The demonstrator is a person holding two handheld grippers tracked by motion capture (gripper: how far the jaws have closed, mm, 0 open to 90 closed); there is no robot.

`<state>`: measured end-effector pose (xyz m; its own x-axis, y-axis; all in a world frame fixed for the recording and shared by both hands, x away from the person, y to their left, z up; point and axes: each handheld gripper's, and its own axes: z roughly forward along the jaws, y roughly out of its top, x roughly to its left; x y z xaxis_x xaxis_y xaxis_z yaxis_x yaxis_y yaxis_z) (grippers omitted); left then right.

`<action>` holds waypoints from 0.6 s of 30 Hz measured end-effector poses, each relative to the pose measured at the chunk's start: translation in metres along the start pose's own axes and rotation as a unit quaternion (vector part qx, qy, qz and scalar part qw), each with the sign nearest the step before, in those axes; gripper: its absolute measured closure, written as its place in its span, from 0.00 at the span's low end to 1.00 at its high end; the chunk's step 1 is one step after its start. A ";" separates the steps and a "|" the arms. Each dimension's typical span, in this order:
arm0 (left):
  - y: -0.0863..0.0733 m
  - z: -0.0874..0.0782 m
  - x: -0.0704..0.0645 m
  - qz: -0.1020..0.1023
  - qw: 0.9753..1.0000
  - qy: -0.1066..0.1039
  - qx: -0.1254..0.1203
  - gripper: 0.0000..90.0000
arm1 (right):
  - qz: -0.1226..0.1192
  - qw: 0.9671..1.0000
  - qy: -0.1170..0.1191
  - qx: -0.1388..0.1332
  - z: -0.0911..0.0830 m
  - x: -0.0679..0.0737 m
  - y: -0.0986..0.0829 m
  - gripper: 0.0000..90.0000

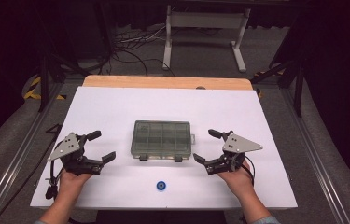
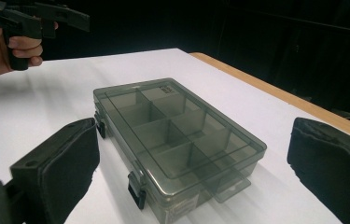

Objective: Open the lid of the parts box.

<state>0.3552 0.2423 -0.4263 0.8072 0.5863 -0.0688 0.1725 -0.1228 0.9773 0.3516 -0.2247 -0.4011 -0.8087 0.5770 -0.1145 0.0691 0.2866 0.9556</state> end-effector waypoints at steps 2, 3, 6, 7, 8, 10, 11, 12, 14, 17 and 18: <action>0.002 0.002 0.001 0.002 1.000 0.000 -0.001 0.02 | 0.002 1.000 0.003 0.001 0.003 -0.001 0.002 0.03; 0.003 0.004 0.001 0.000 1.000 0.001 -0.003 0.02 | 0.002 1.000 0.003 -0.003 0.005 -0.001 0.003 0.03; 0.005 0.007 0.002 0.002 1.000 -0.005 -0.002 0.02 | 0.000 1.000 0.006 -0.002 0.009 -0.002 0.005 0.03; 0.005 0.008 0.002 0.003 1.000 -0.002 -0.002 0.02 | 0.001 1.000 0.007 -0.002 0.011 -0.002 0.005 0.03; 0.005 0.011 0.002 -0.001 1.000 -0.005 -0.003 0.02 | 0.002 1.000 0.007 -0.001 0.012 -0.002 0.006 0.03; 0.006 0.014 0.002 0.001 1.000 -0.007 -0.001 0.02 | 0.004 1.000 0.010 0.001 0.015 -0.003 0.006 0.03; 0.006 0.016 0.002 0.002 1.000 -0.009 -0.001 0.02 | 0.004 1.000 0.011 0.002 0.016 -0.003 0.006 0.03; 0.007 0.018 0.002 0.004 1.000 -0.009 -0.001 0.02 | 0.003 1.000 0.012 0.002 0.018 -0.004 0.006 0.03; 0.008 0.022 0.002 0.006 1.000 -0.014 0.003 0.02 | 0.004 1.000 0.014 0.004 0.021 -0.004 0.007 0.03; 0.010 0.028 0.001 0.010 1.000 -0.020 0.009 0.02 | 0.004 1.000 0.015 0.002 0.024 -0.005 0.009 0.03; 0.010 0.030 0.001 0.010 1.000 -0.022 0.009 0.02 | 0.004 1.000 0.014 0.003 0.025 -0.006 0.010 0.03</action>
<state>0.3749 0.2174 -0.4224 0.8341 0.5486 -0.0584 0.1664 -0.1493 0.9747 0.3716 -0.2060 -0.3982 -0.8247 0.5567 -0.0998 0.0778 0.2864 0.9549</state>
